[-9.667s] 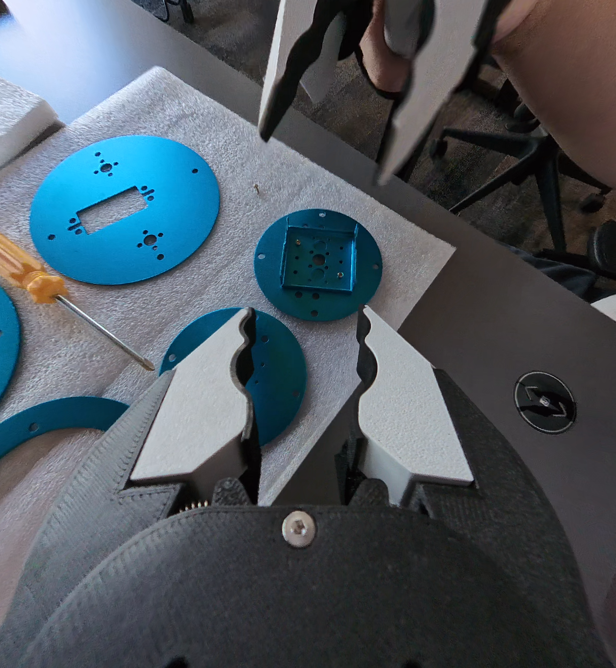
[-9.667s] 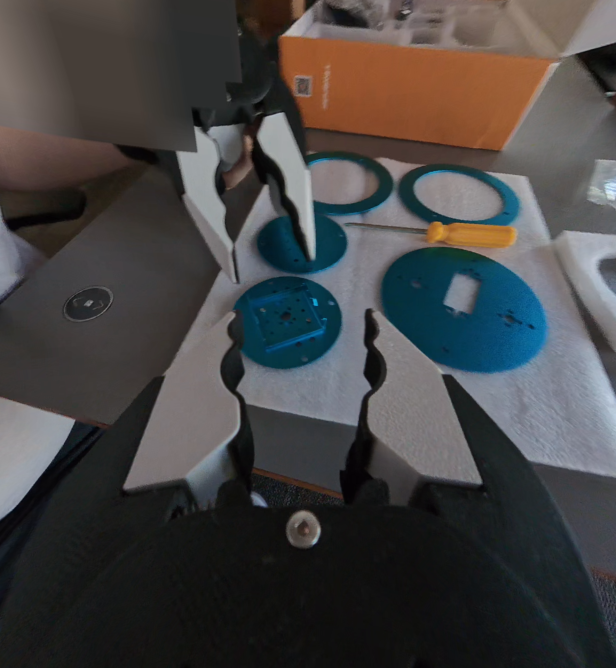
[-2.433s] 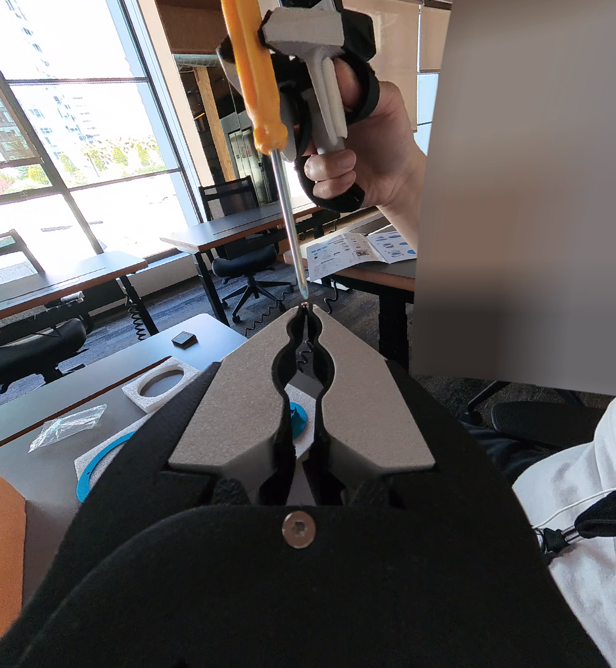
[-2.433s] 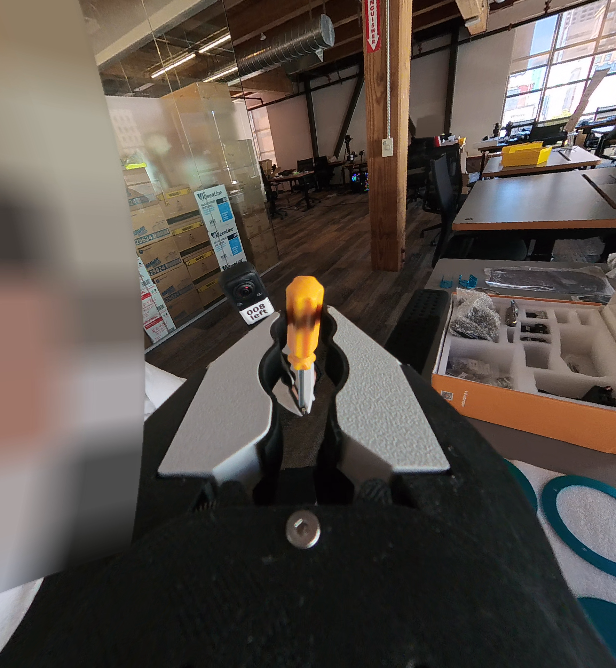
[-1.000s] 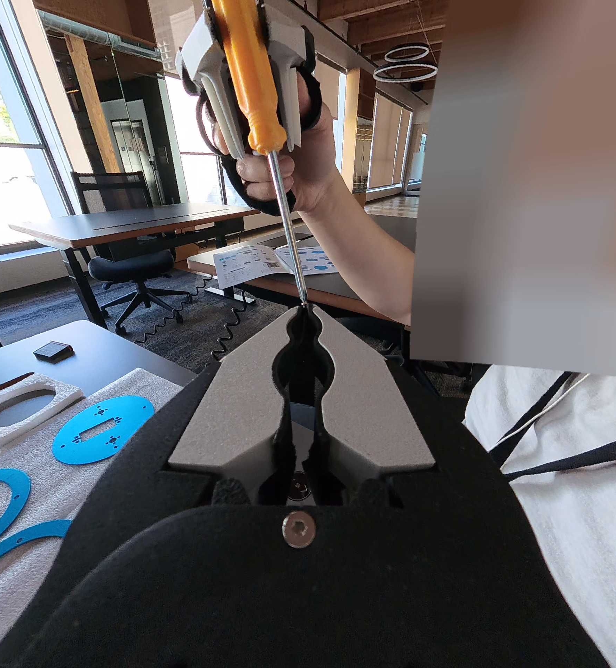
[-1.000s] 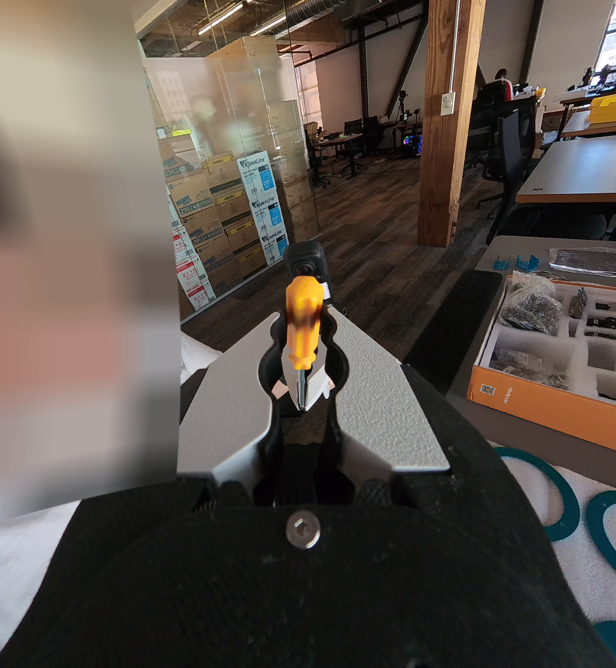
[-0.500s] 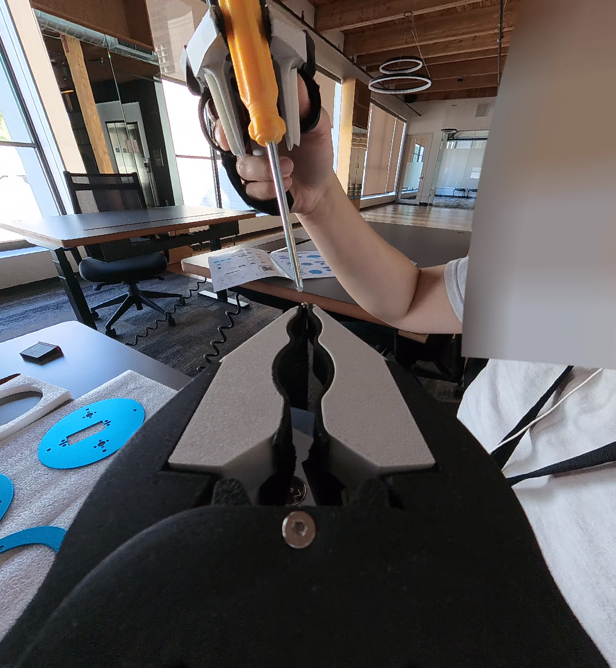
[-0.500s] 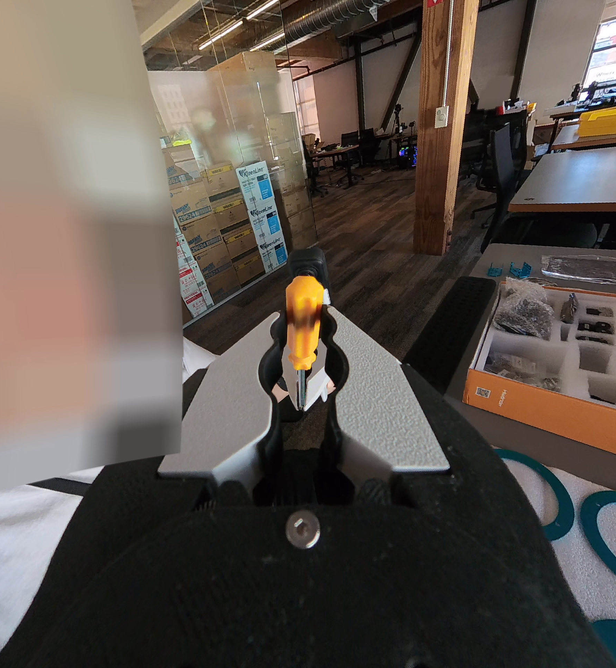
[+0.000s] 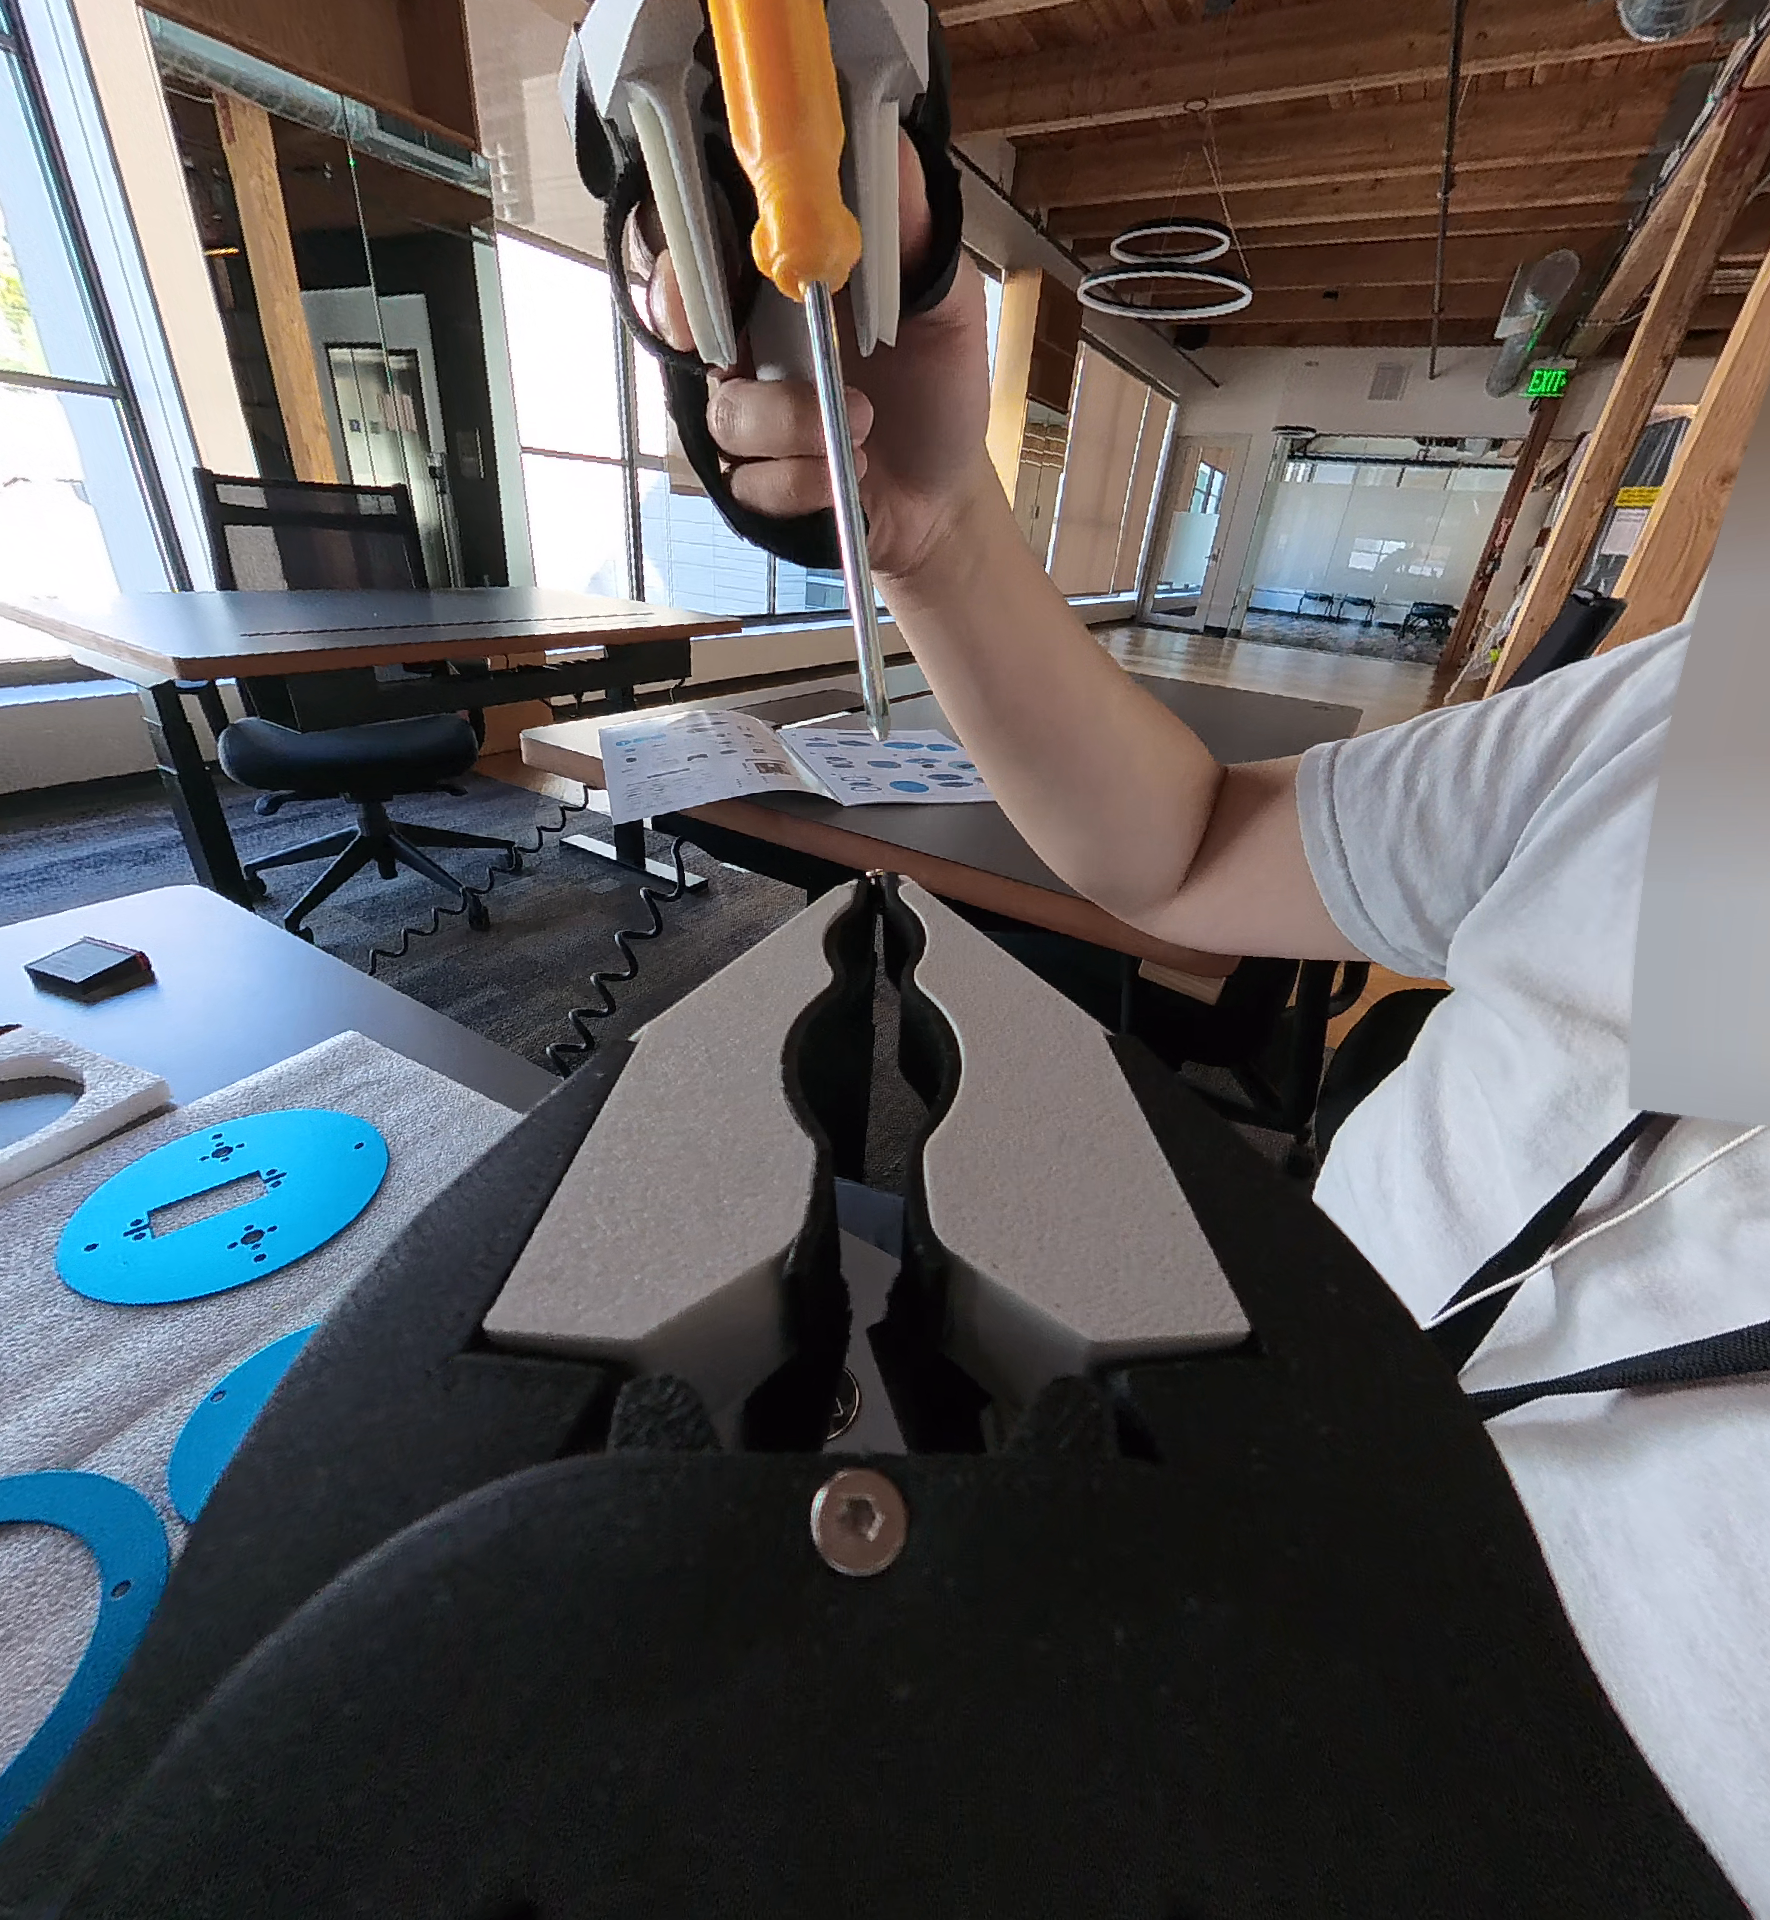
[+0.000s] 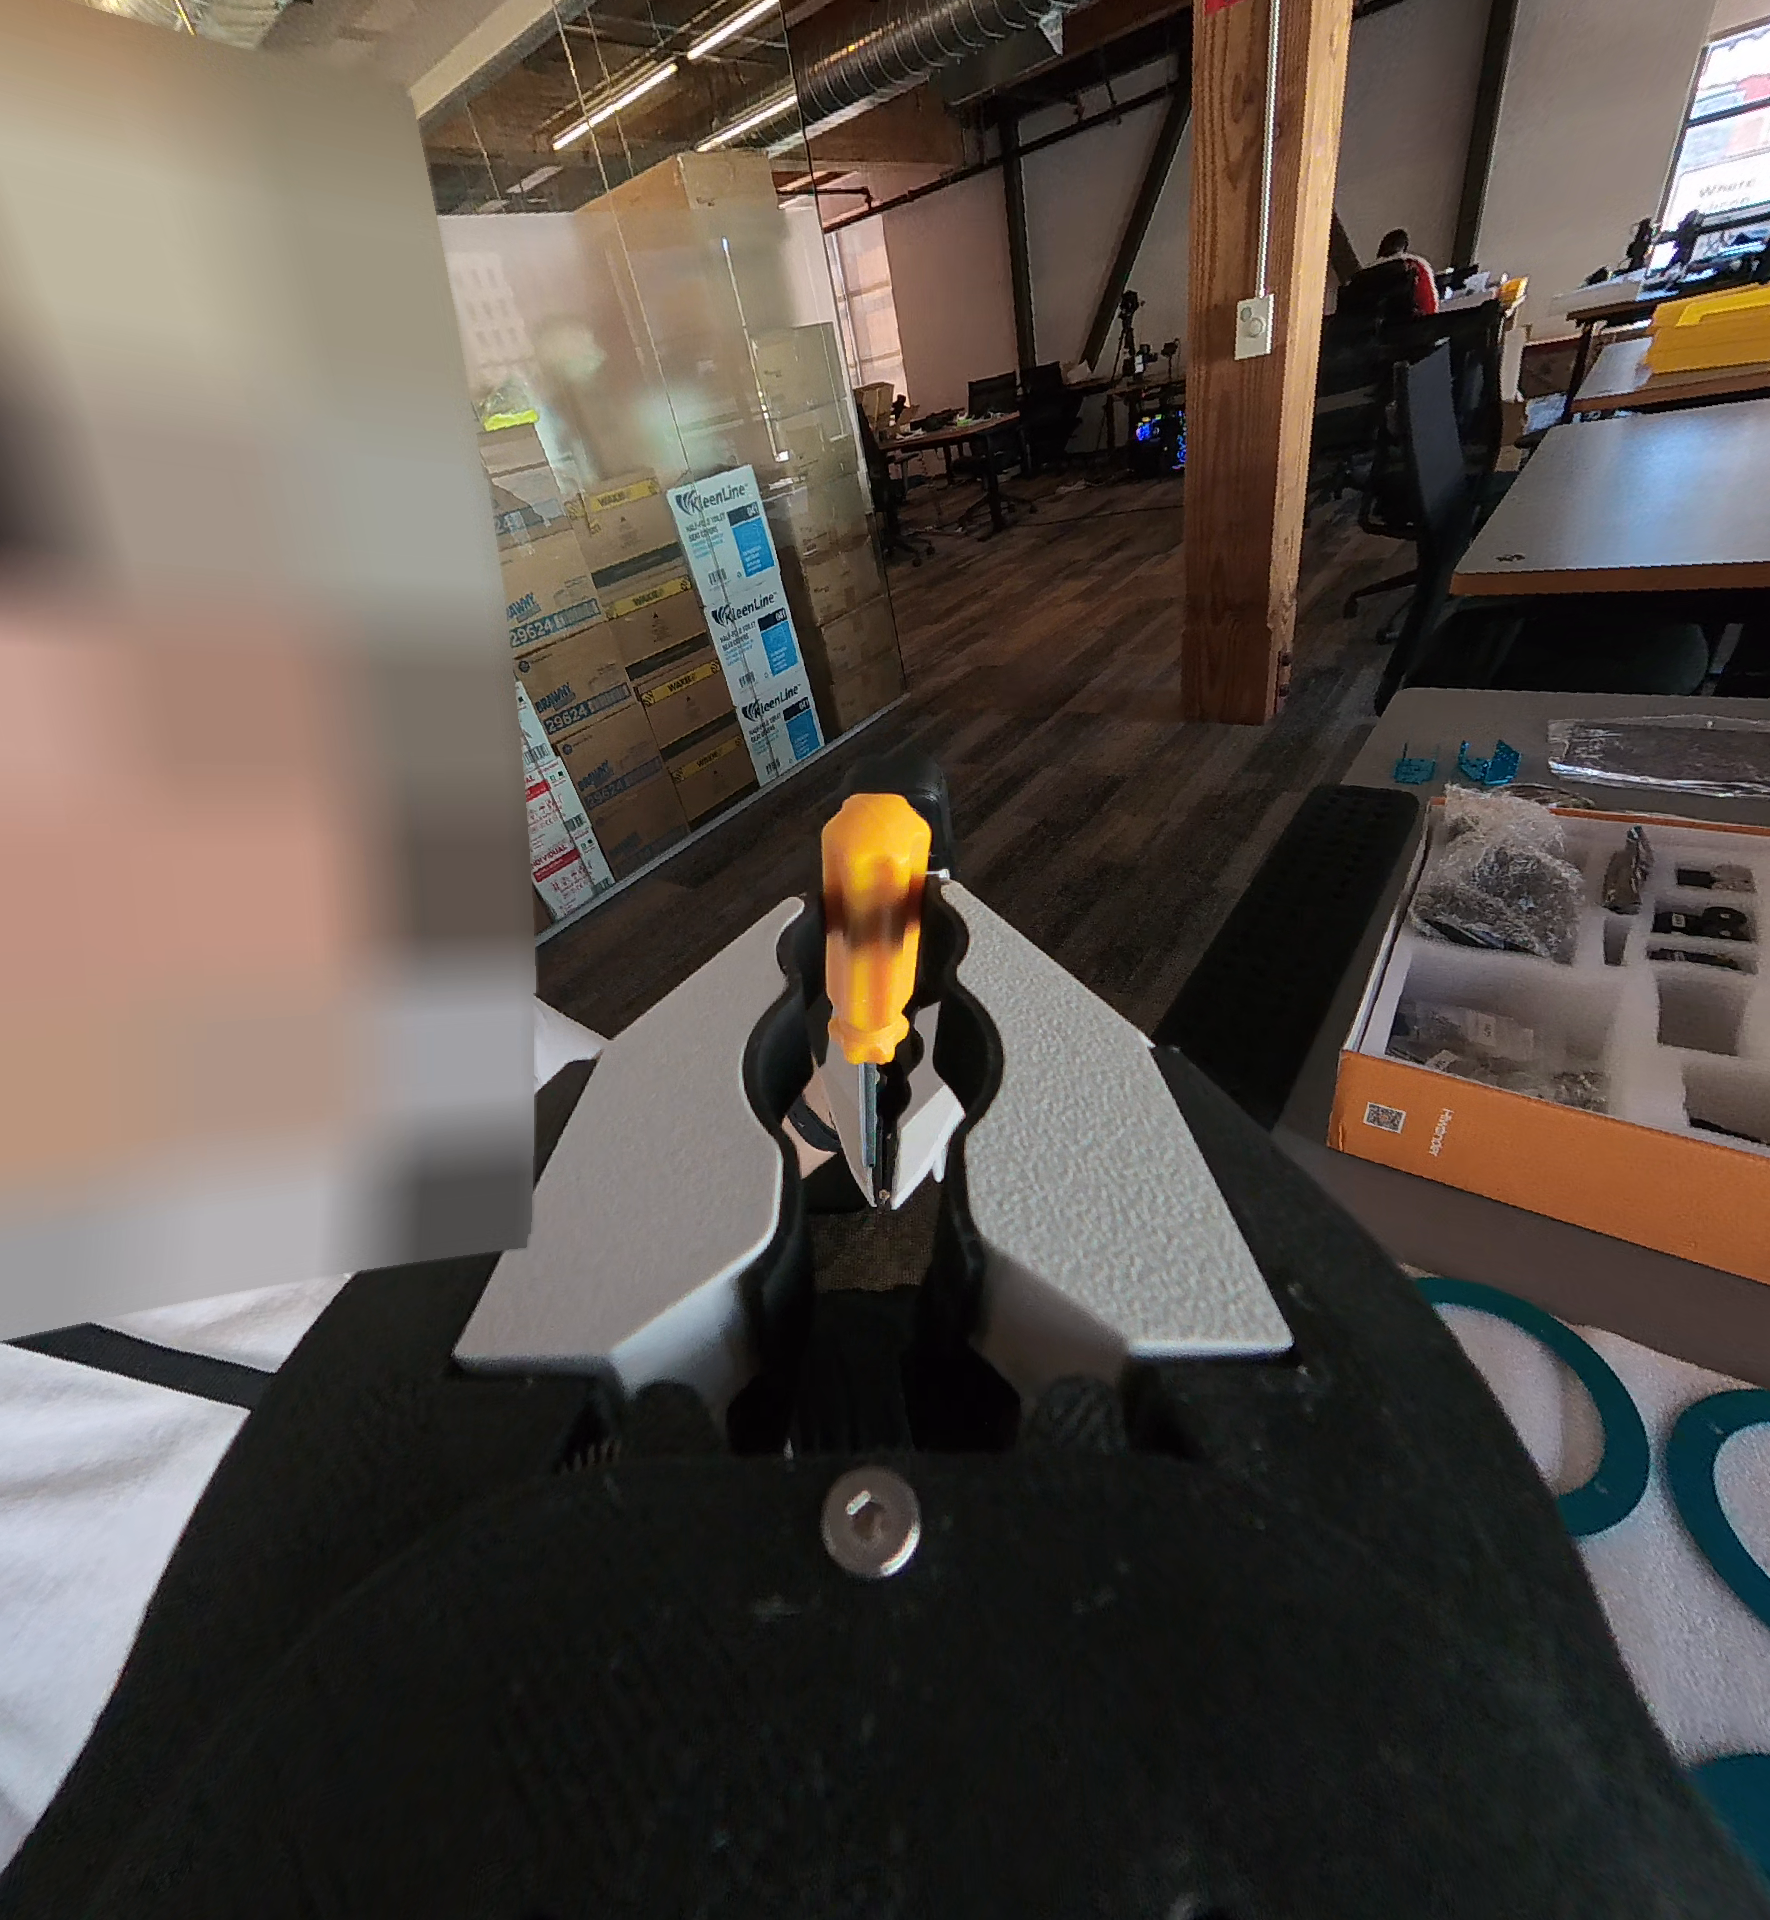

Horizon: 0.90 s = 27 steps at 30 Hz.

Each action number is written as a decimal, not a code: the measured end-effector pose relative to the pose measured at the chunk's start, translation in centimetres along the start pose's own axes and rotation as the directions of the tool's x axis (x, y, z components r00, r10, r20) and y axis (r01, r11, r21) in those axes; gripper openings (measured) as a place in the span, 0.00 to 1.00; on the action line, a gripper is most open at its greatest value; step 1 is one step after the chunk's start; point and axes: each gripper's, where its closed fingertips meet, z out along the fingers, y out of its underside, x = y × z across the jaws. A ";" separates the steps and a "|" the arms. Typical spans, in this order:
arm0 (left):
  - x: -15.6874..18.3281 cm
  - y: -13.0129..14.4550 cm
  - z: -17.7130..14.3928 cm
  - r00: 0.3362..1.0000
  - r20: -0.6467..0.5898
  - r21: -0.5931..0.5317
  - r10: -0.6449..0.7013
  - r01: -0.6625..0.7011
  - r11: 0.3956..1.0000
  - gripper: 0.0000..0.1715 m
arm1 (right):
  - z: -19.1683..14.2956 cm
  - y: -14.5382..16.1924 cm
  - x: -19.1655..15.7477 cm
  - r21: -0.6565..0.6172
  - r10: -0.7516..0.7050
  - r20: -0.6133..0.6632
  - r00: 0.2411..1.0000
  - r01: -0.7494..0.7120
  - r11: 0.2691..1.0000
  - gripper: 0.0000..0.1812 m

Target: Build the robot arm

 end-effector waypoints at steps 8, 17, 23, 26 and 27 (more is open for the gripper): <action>-0.1 0.6 -0.4 1.000 0.017 -0.028 0.000 0.000 1.000 0.00 | 0.2 -0.2 -0.6 0.007 -0.011 -0.001 1.000 0.011 1.000 0.09; -3.2 1.4 -2.0 0.993 0.099 -0.006 -0.062 0.063 0.998 0.00 | 0.2 -0.3 1.8 0.008 0.042 -0.040 0.998 -0.041 0.999 0.09; -3.4 0.3 -2.0 0.996 0.091 -0.028 -0.021 0.023 0.999 0.00 | 1.8 -1.5 2.6 0.035 0.053 0.004 0.999 -0.053 0.998 0.09; -2.9 0.3 -1.6 0.996 0.086 -0.048 0.012 -0.008 0.999 0.00 | 2.6 -1.1 2.7 0.012 0.050 0.026 0.998 -0.050 0.999 0.09; -2.9 0.3 -1.6 0.996 0.089 -0.048 0.019 -0.015 0.999 0.00 | 2.9 -0.8 2.7 -0.007 0.044 0.032 0.998 -0.044 0.999 0.09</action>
